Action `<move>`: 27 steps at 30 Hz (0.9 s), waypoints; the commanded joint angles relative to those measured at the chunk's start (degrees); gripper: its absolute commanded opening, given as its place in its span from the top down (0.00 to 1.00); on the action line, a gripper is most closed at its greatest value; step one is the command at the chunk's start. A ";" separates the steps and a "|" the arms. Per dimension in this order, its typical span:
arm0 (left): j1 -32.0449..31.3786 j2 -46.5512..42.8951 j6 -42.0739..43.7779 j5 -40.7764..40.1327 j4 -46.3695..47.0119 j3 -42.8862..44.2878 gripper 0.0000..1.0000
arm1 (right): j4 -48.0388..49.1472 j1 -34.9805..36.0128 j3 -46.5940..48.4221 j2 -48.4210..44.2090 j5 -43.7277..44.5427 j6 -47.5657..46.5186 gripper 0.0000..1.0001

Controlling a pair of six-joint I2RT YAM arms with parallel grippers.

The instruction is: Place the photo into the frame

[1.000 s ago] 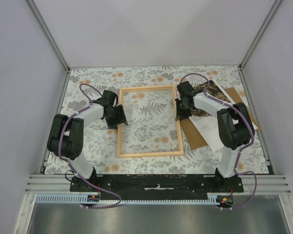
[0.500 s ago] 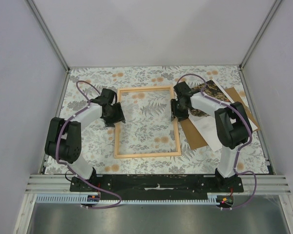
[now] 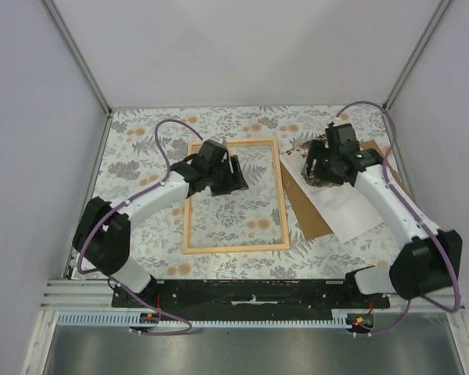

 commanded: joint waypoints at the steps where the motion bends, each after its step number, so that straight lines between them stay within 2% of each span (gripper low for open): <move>1: -9.89 2.70 -16.19 2.15 14.92 1.28 0.31 | -6.17 -4.70 -1.82 -12.88 4.96 2.72 0.20; 7: -22.29 13.76 -25.87 0.04 30.75 4.87 0.33 | -12.32 -8.05 0.63 -25.46 7.42 2.99 0.17; 15: -30.21 27.83 -36.07 0.21 44.99 8.66 0.34 | -15.58 -8.31 2.75 -31.19 4.44 2.37 0.17; 19: -31.97 31.88 -38.46 1.09 49.22 10.59 0.34 | -15.94 -8.31 2.57 -31.63 3.74 1.76 0.16; 27: -34.26 37.59 -40.13 2.23 48.53 16.30 0.34 | -15.50 -8.31 2.31 -31.37 3.03 0.88 0.16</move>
